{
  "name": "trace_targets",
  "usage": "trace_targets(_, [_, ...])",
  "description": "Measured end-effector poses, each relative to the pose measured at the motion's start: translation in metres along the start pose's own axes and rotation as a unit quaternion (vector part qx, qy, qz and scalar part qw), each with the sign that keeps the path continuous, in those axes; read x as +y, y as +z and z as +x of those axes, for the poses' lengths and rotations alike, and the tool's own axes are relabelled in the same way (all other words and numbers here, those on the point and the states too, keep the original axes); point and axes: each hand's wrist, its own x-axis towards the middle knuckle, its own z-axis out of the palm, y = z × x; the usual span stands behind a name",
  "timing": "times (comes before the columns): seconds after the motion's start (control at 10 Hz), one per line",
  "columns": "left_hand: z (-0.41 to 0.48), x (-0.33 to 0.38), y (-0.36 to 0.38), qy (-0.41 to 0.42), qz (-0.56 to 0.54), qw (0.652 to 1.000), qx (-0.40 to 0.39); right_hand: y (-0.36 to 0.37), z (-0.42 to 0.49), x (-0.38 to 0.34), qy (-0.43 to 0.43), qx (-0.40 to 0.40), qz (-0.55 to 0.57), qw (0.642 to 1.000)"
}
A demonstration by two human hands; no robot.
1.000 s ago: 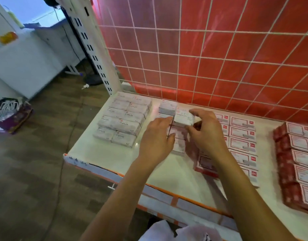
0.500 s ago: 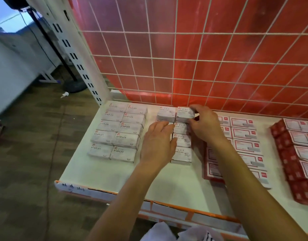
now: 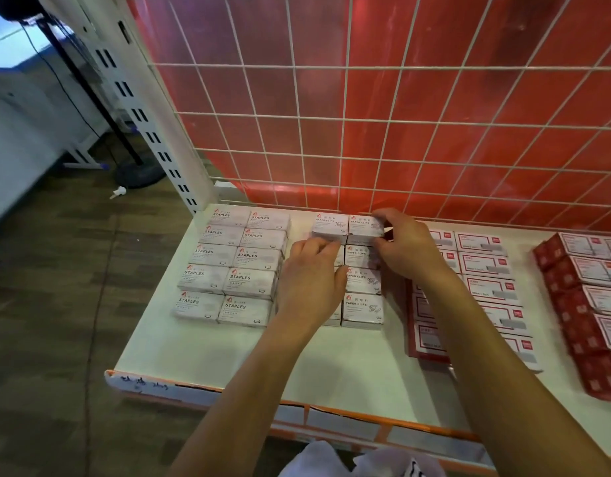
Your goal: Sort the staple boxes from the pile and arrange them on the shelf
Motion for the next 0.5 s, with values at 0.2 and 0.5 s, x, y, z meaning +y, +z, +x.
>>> trace_targets(0.2, [0.002,0.002,0.002,0.002,0.001,1.000,0.007,-0.001,-0.001,-0.001,0.009,-0.004,0.001,1.000])
trace_targets(0.5, [-0.002,-0.005,-0.033,-0.008,-0.101,0.994,0.040,-0.015,-0.023,-0.008,0.038,0.044,0.018,0.998])
